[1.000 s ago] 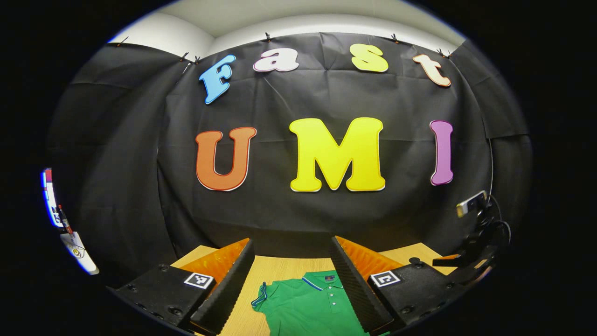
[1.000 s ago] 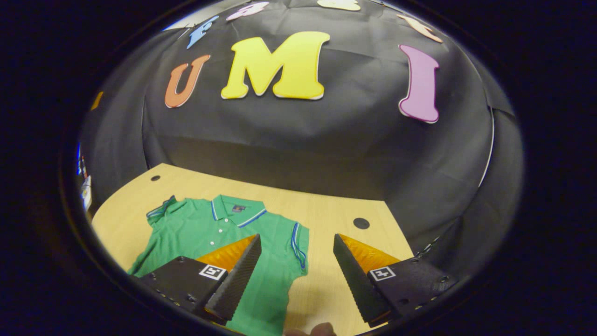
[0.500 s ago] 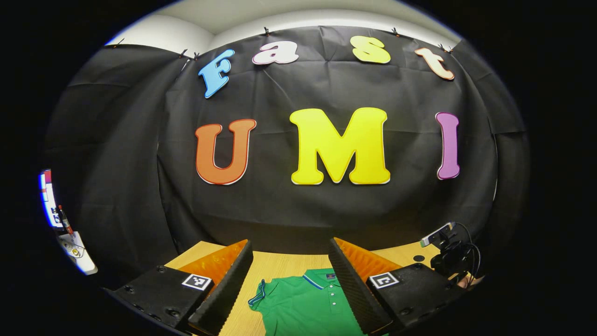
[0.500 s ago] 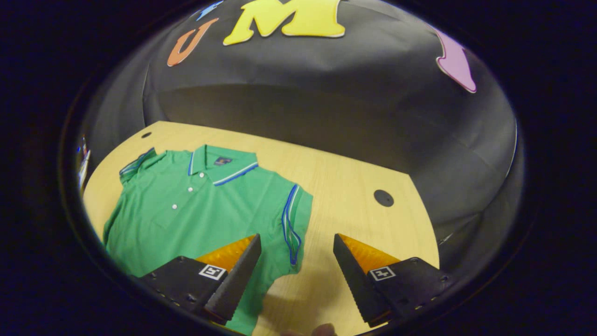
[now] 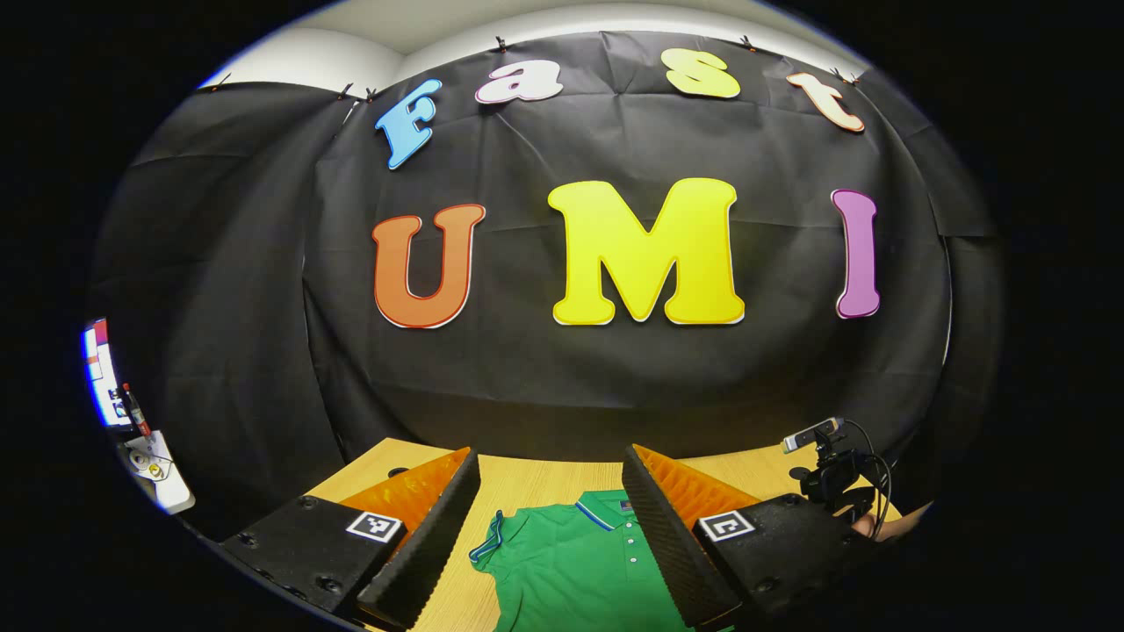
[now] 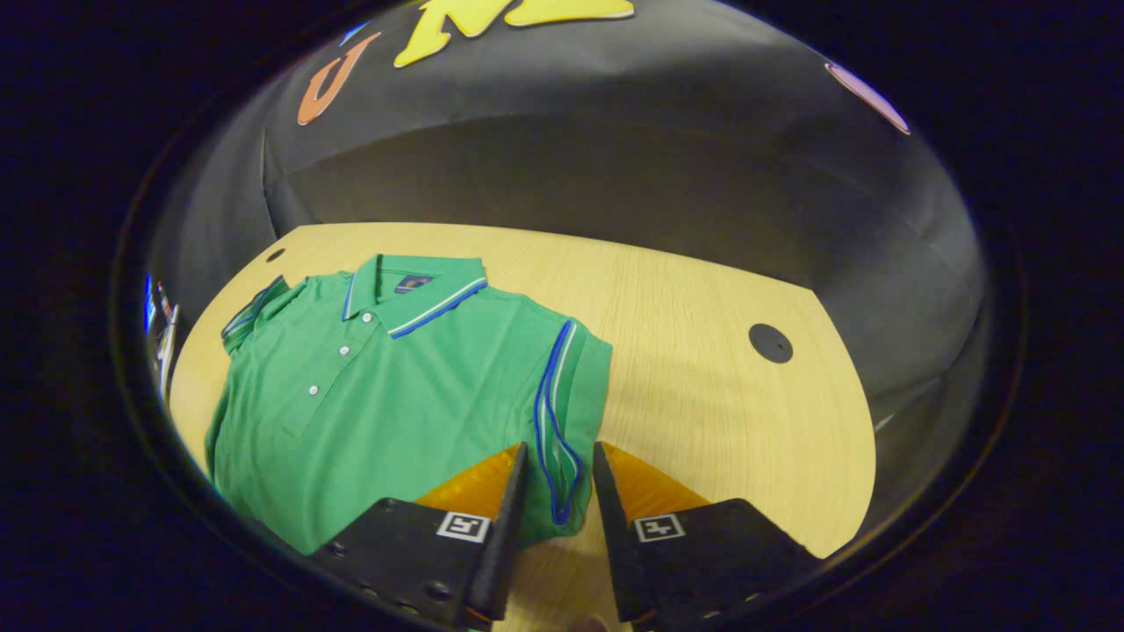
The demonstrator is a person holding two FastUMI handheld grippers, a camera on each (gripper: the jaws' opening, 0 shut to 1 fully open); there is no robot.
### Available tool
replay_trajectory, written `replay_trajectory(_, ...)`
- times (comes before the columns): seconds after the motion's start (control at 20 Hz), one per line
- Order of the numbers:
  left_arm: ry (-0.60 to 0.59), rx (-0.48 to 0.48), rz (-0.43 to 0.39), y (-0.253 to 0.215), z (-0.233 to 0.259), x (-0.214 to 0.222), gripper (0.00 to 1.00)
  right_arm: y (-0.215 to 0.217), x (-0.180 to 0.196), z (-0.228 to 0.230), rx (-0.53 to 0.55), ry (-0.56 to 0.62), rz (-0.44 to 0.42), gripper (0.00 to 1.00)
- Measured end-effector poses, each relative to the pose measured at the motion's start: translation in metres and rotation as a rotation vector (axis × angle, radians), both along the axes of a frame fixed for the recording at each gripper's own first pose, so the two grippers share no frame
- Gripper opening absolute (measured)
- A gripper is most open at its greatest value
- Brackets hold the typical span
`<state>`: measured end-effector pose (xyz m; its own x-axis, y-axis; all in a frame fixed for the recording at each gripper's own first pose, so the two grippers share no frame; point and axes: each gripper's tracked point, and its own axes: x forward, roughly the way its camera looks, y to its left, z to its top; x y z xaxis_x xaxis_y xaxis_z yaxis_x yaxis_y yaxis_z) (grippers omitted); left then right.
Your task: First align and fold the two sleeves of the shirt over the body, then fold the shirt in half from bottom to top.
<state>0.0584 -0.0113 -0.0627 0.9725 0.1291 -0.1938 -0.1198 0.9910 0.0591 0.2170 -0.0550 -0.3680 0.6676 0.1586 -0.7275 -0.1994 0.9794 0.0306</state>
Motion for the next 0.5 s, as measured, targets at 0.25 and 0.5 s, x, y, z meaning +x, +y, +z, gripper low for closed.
replay_trajectory(0.25, 0.017, -0.005, -0.01, -0.009, -0.004, 0.0, 1.0, -0.005, -0.006, -0.006, 0.078, 0.06, -0.05, 0.15)
replay_trajectory(0.5, 0.012, -0.01, -0.025, -0.018, 0.001, -0.006, 1.0, -0.011, 0.0, 0.017, 0.166, 0.05, -0.141, 0.0)
